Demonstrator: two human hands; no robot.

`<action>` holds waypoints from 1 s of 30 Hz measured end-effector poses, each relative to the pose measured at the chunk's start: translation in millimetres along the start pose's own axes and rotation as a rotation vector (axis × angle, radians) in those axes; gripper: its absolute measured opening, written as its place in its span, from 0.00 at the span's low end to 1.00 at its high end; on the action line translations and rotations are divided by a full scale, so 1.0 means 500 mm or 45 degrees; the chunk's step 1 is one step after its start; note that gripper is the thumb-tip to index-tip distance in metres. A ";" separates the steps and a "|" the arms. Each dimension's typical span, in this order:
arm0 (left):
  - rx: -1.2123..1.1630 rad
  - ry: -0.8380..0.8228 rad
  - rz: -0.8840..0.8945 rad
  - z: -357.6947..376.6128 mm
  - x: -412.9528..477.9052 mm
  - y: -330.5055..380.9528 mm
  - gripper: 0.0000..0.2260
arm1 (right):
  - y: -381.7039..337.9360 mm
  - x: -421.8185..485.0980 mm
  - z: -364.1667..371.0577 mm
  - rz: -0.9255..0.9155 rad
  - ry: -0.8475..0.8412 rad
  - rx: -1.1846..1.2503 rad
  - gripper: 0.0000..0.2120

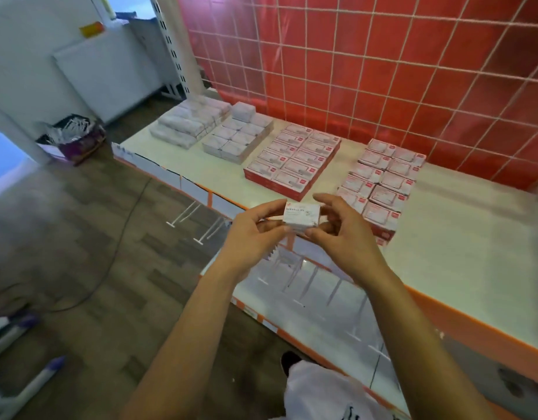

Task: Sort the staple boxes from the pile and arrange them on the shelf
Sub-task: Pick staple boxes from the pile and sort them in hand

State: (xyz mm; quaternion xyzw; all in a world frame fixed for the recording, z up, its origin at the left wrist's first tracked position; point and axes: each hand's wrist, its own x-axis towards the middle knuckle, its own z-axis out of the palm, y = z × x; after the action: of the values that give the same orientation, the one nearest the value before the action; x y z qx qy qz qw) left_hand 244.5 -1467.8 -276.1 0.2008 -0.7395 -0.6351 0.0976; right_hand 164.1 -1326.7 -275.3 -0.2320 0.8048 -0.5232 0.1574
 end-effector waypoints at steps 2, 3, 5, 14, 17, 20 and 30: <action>0.039 0.026 0.003 -0.028 0.036 0.003 0.19 | -0.012 0.043 0.019 -0.022 -0.023 -0.048 0.23; 0.060 0.034 0.006 -0.041 0.054 0.003 0.19 | -0.018 0.065 0.027 -0.029 -0.035 -0.074 0.23; 0.090 0.058 0.017 -0.066 0.091 0.005 0.19 | -0.029 0.109 0.042 -0.042 -0.054 -0.095 0.22; 0.195 0.147 0.041 -0.158 0.218 0.006 0.22 | -0.061 0.258 0.112 -0.053 -0.097 -0.101 0.20; 0.212 0.135 0.035 -0.182 0.256 -0.001 0.22 | -0.070 0.296 0.133 -0.048 -0.064 -0.114 0.21; 0.252 0.108 0.048 -0.208 0.300 -0.003 0.21 | -0.079 0.332 0.157 -0.051 0.006 -0.169 0.21; 0.574 -0.089 0.342 -0.301 0.454 0.006 0.21 | -0.112 0.453 0.239 0.038 0.267 -0.316 0.23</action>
State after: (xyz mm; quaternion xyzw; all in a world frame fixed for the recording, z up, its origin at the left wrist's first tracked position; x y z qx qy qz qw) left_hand 99.5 -1698.5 -272.1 0.0954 -0.8852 -0.4422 0.1084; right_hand 44.2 -1559.5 -274.7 -0.1819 0.8787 -0.4386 0.0504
